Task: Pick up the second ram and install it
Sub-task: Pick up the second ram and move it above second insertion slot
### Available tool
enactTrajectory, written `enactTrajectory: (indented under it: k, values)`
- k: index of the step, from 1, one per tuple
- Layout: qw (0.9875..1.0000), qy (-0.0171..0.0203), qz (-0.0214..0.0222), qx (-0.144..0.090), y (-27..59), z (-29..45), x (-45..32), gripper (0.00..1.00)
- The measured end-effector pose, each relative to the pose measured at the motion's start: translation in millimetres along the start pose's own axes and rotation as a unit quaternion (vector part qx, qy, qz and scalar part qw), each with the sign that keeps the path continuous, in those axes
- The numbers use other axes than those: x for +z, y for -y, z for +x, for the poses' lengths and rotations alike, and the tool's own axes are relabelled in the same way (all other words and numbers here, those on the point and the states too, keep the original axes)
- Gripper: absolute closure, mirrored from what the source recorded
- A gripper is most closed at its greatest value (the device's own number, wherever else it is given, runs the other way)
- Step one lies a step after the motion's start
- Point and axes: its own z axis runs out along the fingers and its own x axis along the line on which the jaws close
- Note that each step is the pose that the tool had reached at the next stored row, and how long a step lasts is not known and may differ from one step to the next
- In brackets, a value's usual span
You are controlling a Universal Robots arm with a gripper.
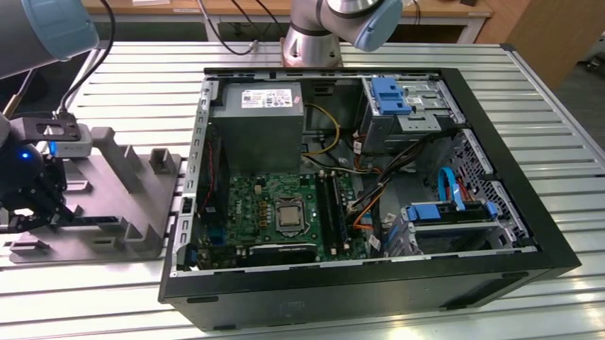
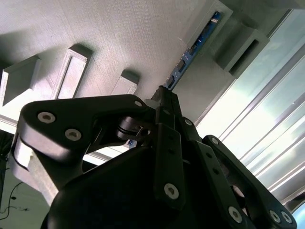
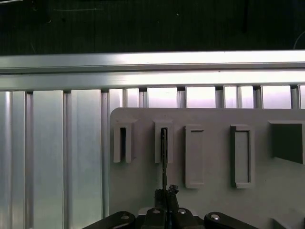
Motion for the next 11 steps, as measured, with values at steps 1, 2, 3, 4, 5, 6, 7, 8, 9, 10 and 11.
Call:
enactTrajectory:
  k: [1, 2, 3, 4, 5, 6, 7, 8, 9, 10, 11]
  values:
    - [1.0, -0.0002, -0.0002, 0.0, -0.1, 0.0, -1.1, 0.88]
    - [1.0, -0.0001, -0.0001, 0.0, -0.1, 0.0, -2.7, 0.88]
    - [1.0, 0.0, 0.0, 0.0, -0.1, -0.1, -5.0, 0.88]
    - [1.0, -0.0001, -0.0001, 0.0, -0.1, -0.1, -7.7, 0.88]
    - [1.0, 0.0, 0.0, 0.0, -0.2, -0.1, -11.0, 0.88]
    - [1.0, 0.0, 0.0, 0.0, -0.2, -0.2, -14.2, 0.88]
    - [1.0, 0.0, 0.0, 0.0, -0.3, -0.2, -17.1, 0.88]
    - [1.0, 0.0, 0.0, 0.0, -0.3, -0.3, -20.1, 0.88]
    - [1.0, 0.0001, 0.0, 0.0, -0.3, -0.3, -23.4, 0.88]
    - [1.0, 0.0002, 0.0, 0.0, -0.4, -0.3, -26.8, 0.88]
    - [1.0, 0.0002, 0.0, 0.0, -0.5, -0.4, -30.6, 0.88]
